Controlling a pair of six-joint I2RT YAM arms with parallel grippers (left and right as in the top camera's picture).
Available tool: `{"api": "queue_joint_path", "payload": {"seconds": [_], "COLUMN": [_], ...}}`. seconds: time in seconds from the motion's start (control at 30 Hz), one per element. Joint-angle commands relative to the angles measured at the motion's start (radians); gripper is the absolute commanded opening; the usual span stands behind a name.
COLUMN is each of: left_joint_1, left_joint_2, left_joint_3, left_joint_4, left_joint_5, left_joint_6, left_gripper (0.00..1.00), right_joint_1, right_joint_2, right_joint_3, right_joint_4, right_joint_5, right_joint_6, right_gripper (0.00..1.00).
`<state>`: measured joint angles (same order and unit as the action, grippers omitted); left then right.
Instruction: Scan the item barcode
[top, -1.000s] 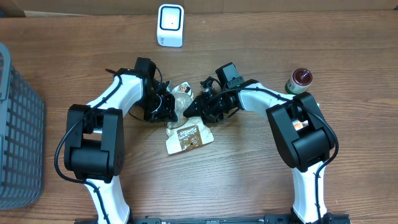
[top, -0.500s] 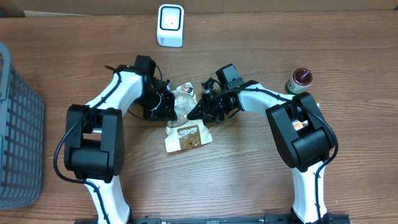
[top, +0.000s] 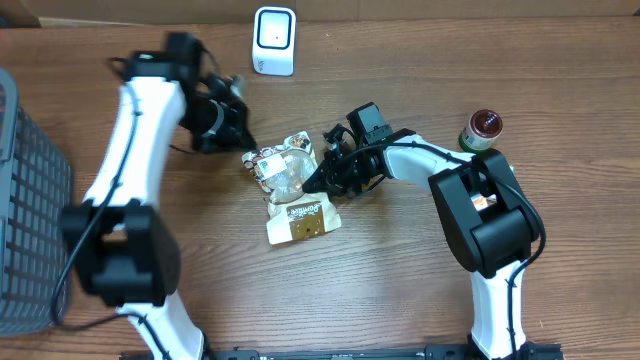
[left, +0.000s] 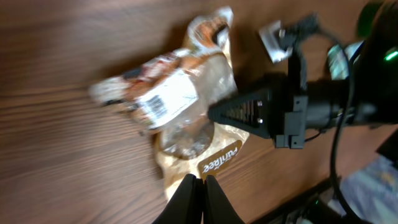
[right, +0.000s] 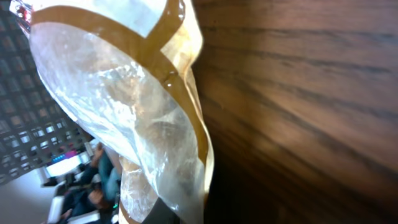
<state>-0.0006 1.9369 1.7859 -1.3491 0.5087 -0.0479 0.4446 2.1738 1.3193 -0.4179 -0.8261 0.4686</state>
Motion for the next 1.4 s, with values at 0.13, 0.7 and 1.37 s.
{"api": "queue_joint_path", "payload": {"seconds": [0.13, 0.7, 1.37], "left_joint_1": [0.212, 0.359, 0.359], "left_joint_2": [-0.101, -0.099, -0.099], "left_joint_3": [0.031, 0.029, 0.029], "left_joint_4": [-0.062, -0.073, -0.007], "left_joint_5": [-0.087, -0.187, -0.288], "left_joint_6": [0.026, 0.071, 0.071], "left_gripper": [0.04, 0.79, 1.0], "right_joint_1": [0.002, 0.003, 0.015], "right_joint_2": [-0.294, -0.742, -0.542], "right_joint_3": [-0.01, -0.01, 0.715], "right_joint_4": [-0.076, -0.184, -0.67], "right_joint_5": [0.198, 0.246, 0.512], "right_joint_6": [-0.029, 0.043, -0.067], "right_gripper": [0.04, 0.04, 0.04]}}
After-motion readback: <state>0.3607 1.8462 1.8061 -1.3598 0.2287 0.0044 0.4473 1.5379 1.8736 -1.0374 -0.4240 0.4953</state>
